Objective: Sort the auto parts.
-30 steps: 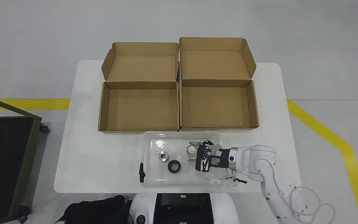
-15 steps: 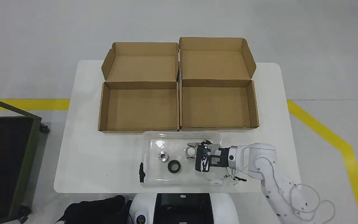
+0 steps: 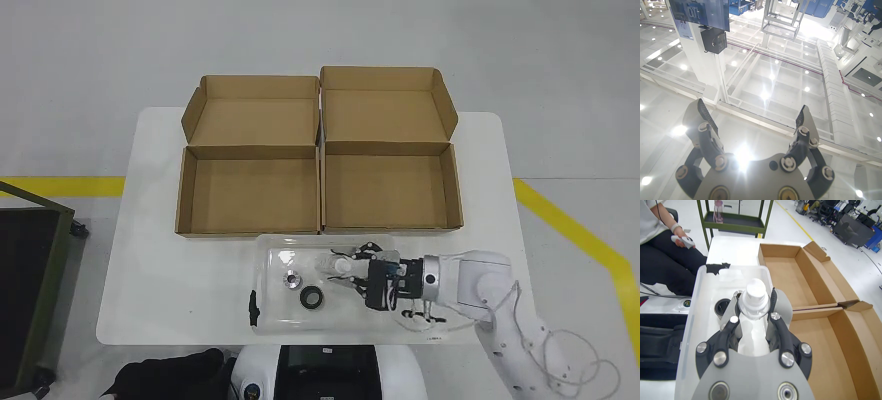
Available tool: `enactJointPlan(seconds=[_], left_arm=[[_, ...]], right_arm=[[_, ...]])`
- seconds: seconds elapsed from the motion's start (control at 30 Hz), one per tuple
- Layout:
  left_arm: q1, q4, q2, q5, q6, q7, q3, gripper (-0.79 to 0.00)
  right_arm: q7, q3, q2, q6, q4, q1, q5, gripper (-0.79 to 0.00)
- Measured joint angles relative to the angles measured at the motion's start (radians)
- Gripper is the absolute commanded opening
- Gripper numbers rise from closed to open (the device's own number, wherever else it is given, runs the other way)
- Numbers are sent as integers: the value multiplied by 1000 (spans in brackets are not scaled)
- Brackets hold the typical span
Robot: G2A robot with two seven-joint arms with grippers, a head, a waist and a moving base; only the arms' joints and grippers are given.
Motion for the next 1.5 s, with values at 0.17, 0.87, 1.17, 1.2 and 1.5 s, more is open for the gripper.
enactJointPlan(seconds=[0.17, 0.87, 1.17, 1.2, 1.5], left_arm=[[0, 0, 0, 0, 0, 0, 0, 0], [0, 0, 0, 0, 0, 0, 0, 0], [0, 0, 0, 0, 0, 0, 0, 0], [0, 0, 0, 0, 0, 0, 0, 0], [0, 0, 0, 0, 0, 0, 0, 0]], right_arm=[[-82, 1, -4, 47, 34, 14, 102, -785], [-288, 12, -9, 69, 111, 87, 263, -785], [-347, 2, -13, 43, 165, 110, 367, -785], [-346, -1, -14, 38, 170, 118, 382, -785], [-311, -41, -23, 30, 204, 201, 424, -785]])
